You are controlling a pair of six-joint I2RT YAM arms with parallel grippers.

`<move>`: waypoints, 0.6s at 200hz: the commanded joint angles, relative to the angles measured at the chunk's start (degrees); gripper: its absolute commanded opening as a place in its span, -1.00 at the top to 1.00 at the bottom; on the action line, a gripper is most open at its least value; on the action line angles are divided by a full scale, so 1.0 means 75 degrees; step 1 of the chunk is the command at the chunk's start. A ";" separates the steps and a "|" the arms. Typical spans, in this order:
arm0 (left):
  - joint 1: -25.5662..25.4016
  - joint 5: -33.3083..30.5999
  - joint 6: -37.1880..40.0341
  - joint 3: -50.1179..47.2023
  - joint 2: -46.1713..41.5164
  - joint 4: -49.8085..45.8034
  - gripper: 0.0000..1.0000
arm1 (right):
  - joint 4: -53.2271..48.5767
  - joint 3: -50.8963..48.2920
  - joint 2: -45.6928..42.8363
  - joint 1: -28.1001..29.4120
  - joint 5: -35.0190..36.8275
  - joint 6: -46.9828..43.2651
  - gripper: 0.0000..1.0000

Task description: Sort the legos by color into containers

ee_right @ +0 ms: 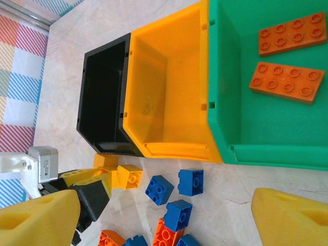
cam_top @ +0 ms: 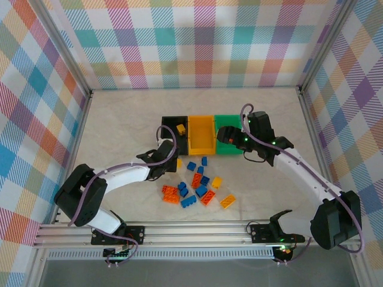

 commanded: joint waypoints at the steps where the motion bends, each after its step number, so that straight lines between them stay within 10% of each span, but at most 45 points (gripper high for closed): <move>1: -0.0061 -0.0231 -0.0144 -0.0235 -0.0218 -0.0208 0.27 | 0.0048 -0.0123 -0.0267 0.0039 -0.0023 0.0003 -0.74; 69: -0.0136 0.0206 -0.0693 -0.1142 -0.2380 -0.1920 0.41 | 0.0251 -0.0261 -0.0284 0.0039 -0.0116 0.0148 -0.75; 103: -0.0172 0.0470 -0.0855 -0.0818 -0.3102 -0.2555 -0.49 | 0.0315 -0.0287 -0.0239 0.0039 -0.0135 0.0190 -0.75; 120: -0.0178 0.0434 -0.0789 -0.0760 -0.2844 -0.2525 -0.60 | 0.0317 -0.0305 -0.0239 0.0039 -0.0152 0.0219 -0.75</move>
